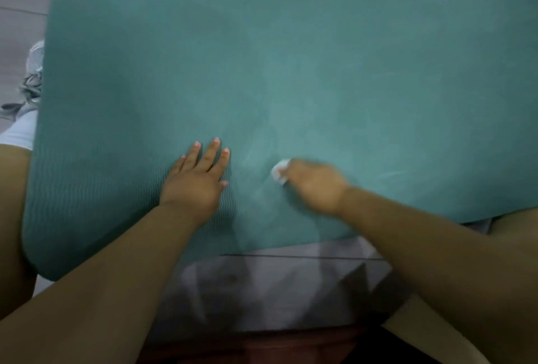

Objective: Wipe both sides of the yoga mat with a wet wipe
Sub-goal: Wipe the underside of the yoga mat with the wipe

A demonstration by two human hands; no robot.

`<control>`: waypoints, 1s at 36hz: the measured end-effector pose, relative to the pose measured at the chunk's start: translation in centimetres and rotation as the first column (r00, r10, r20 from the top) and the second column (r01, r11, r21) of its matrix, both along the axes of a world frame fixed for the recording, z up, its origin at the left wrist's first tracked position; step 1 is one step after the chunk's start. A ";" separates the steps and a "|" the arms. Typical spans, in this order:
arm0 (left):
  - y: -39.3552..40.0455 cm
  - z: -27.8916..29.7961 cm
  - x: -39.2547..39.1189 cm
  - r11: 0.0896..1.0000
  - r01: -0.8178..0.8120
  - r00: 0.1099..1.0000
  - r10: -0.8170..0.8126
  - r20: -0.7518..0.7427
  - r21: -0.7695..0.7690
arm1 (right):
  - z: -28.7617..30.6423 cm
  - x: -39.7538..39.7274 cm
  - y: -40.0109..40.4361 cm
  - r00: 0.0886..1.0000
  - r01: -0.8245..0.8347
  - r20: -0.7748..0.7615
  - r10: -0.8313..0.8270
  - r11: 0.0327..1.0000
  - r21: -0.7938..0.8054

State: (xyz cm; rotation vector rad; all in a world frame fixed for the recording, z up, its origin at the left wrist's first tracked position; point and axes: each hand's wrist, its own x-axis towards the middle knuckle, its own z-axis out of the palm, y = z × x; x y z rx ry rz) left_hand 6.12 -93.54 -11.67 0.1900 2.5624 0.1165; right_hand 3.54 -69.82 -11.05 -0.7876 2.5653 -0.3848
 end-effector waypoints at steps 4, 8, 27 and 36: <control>0.2 -0.4 0.0 1.000 -0.012 1.000 0.012 -0.025 0.011 | -0.1 -5.6 7.8 0.571 0.821 -0.127 -0.811 0.562 0.105; 0.4 -0.5 -0.8 0.999 -0.036 0.997 0.038 -0.073 0.036 | -1.2 -5.3 5.9 0.361 0.932 -0.146 -0.921 0.354 0.075; -0.6 -0.7 -4.6 1.000 -0.004 0.997 0.006 -0.083 0.021 | -1.2 -10.8 6.3 0.448 0.893 -0.173 -0.877 0.450 0.032; -1.1 -0.2 -9.8 0.996 -0.093 0.996 0.093 -0.007 0.018 | -1.0 -3.2 -5.0 0.990 -0.120 -0.088 0.109 0.984 -0.134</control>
